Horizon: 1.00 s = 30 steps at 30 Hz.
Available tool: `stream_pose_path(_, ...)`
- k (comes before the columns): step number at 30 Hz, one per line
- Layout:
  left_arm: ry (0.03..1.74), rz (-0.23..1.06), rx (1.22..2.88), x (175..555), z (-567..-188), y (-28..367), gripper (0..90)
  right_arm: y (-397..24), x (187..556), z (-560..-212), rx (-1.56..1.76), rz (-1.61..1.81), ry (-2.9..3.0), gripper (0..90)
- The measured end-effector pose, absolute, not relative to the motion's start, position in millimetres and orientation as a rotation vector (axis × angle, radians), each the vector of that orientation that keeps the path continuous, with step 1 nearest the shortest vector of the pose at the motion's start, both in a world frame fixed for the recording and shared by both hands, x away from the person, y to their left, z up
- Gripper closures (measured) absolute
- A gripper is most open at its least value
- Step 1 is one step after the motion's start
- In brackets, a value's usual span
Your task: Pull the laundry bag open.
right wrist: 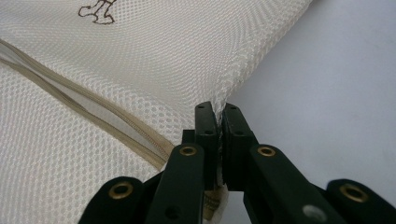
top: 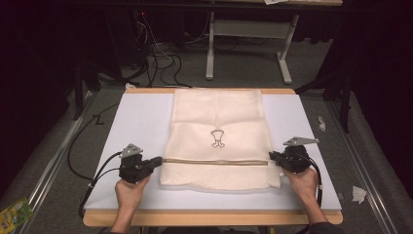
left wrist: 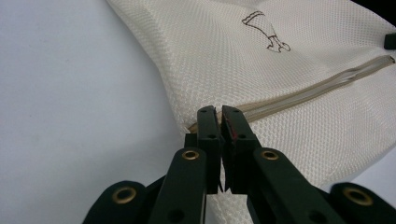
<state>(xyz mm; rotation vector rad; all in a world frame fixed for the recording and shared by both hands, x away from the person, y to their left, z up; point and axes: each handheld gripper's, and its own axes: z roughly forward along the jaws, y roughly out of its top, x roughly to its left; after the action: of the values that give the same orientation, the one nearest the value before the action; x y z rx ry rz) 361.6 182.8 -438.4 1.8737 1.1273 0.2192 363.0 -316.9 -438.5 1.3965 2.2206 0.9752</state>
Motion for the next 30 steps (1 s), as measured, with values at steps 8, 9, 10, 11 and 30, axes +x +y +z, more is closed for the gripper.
stream_pose_path(8,1.137,0.209,1.896,361,-441,181,86.6,-315,363,-446,1.389,0.961,2.253,86.1)
stream_pose_path(9,1.142,0.208,1.899,361,-441,180,86.6,-315,362,-447,1.392,0.956,2.259,86.0)
stream_pose_path(10,1.144,0.207,1.904,361,-442,180,86.6,-315,363,-448,1.385,0.955,2.262,85.8)
stream_pose_path(11,1.145,0.208,1.907,361,-442,179,86.5,-315,362,-449,1.395,0.958,2.26,85.6)
stream_pose_path(30,1.151,0.186,1.942,364,-453,174,84.6,-314,363,-461,1.44,0.951,2.274,75.6)
